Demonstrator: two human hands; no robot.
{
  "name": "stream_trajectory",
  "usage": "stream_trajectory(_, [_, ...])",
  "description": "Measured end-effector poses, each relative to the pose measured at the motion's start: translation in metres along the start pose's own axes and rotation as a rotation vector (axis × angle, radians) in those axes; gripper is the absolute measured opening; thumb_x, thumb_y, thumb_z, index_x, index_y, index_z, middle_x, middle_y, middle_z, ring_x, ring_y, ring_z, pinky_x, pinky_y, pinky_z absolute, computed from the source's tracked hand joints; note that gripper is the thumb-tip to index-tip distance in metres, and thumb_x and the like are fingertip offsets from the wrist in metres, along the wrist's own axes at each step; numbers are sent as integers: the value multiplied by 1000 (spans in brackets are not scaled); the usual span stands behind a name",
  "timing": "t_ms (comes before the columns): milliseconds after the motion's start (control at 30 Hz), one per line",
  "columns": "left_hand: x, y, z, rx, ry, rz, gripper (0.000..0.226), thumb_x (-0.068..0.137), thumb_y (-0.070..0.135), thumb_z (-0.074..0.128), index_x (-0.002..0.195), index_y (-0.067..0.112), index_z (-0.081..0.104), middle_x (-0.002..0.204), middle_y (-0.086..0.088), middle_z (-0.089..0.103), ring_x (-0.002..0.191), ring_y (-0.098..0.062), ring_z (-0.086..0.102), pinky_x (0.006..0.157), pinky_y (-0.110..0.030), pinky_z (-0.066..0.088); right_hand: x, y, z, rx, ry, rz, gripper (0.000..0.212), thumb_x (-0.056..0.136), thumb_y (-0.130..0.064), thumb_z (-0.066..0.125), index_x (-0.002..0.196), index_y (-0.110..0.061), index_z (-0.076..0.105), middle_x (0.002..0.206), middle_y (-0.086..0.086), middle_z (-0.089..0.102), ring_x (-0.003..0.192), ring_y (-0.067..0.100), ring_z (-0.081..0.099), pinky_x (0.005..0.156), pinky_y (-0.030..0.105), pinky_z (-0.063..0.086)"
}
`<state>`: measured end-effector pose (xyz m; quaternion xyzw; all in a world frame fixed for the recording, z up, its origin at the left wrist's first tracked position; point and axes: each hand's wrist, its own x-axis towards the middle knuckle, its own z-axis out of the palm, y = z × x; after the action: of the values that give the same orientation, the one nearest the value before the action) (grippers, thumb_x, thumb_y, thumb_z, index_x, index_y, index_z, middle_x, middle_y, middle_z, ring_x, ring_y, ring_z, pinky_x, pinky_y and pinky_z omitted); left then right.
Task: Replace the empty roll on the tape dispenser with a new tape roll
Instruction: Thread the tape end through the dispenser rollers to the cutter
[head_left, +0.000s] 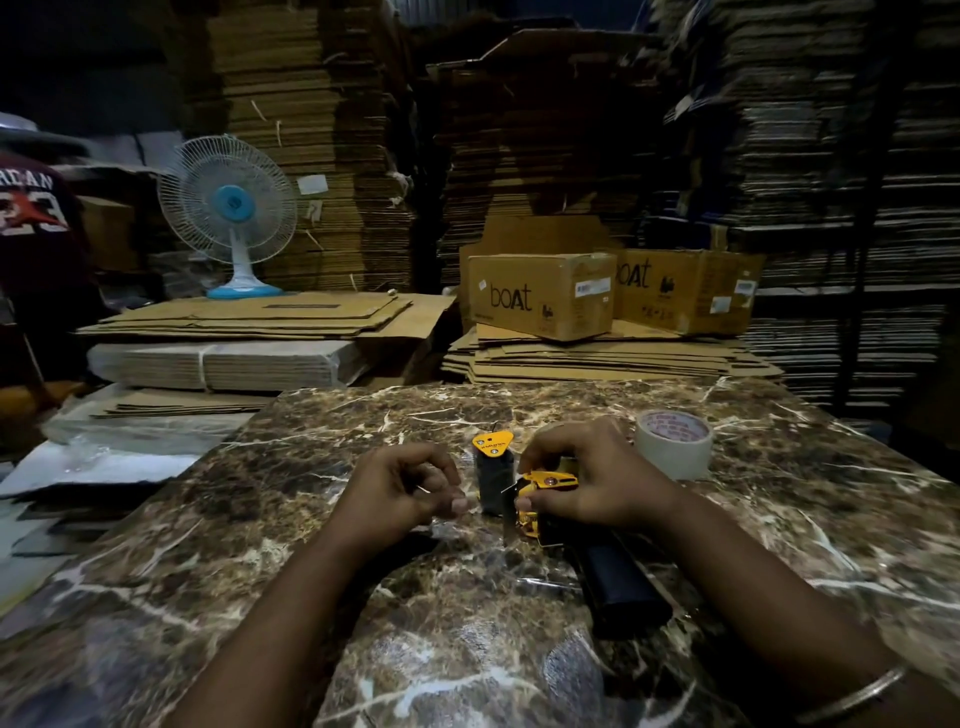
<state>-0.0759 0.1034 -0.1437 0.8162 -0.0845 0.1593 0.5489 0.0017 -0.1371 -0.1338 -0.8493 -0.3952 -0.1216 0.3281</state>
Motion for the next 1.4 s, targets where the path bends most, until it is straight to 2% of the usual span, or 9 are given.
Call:
stream_trajectory(200, [-6, 4, -2, -138, -72, -99, 56, 72, -20, 72, 103, 18, 45, 75, -29, 72, 67, -25, 74, 54, -32, 52, 0, -2, 5, -3, -22, 6, 42, 67, -66, 63, 98, -39, 70, 89, -14, 70, 83, -4, 59, 98, 51, 46])
stream_trajectory(300, [-6, 5, -1, -176, -77, -120, 51, 71, -22, 71, 112, 6, 59, 82, -44, 65, 72, -28, 75, 62, -38, 59, 2, -3, 5, -34, -33, 22, 50, 63, -71, 62, 97, -36, 71, 91, -10, 72, 86, 6, 63, 100, 49, 45])
stream_trajectory(467, [-2, -5, -1, -163, -75, -189, 18, 70, -13, 77, 82, -1, 78, 79, -29, 74, 71, -29, 72, 80, -52, 53, 1, -5, 5, -91, 1, 44, 55, 61, -80, 59, 89, -35, 70, 80, -14, 69, 87, 8, 63, 108, 45, 33])
stream_trajectory(633, [-6, -5, 0, -191, 0, -178, 6, 79, 3, 76, 81, -1, 78, 83, -25, 76, 80, -38, 70, 71, -44, 49, 1, -2, 7, -54, 27, 67, 43, 58, -85, 56, 79, -48, 61, 66, -27, 54, 77, 4, 53, 87, 34, 35])
stream_trajectory(733, [-5, -9, 0, -183, 19, -182, 4, 79, 4, 77, 79, 1, 79, 77, -22, 76, 70, -33, 65, 61, -35, 45, 2, -4, 7, -36, 26, 74, 46, 56, -83, 59, 81, -45, 62, 64, -30, 50, 71, -8, 45, 87, 34, 31])
stream_trajectory(900, [-5, -10, -1, -187, 16, -187, 5, 78, -2, 77, 82, -3, 76, 78, -24, 75, 64, -26, 67, 58, -30, 49, 4, -9, 5, -102, -8, 65, 46, 69, -72, 75, 92, -32, 74, 78, -14, 65, 83, 11, 59, 90, 36, 38])
stream_trajectory(1033, [-3, -15, -8, -198, 49, -164, 5, 77, -8, 75, 78, -3, 76, 76, -23, 74, 69, -27, 72, 64, -34, 55, 0, -10, -1, 11, -63, 35, 55, 60, -79, 72, 90, -34, 78, 85, -15, 70, 84, 6, 65, 77, 32, 46])
stream_trajectory(1167, [-1, -20, -16, -191, 21, -107, 15, 75, -15, 72, 72, -2, 76, 72, -23, 73, 66, -27, 71, 62, -32, 60, -5, -12, -6, 90, -87, 15, 42, 64, -61, 86, 92, -30, 83, 83, -14, 74, 75, -1, 64, 64, 25, 47])
stream_trajectory(1400, [1, -34, -28, -328, 32, -142, 20, 73, -14, 68, 66, 3, 76, 62, -18, 72, 54, -20, 70, 54, -25, 58, -6, -10, -6, 154, -83, 12, 38, 64, -54, 89, 90, -27, 83, 86, -5, 79, 79, 10, 72, 70, 42, 58])
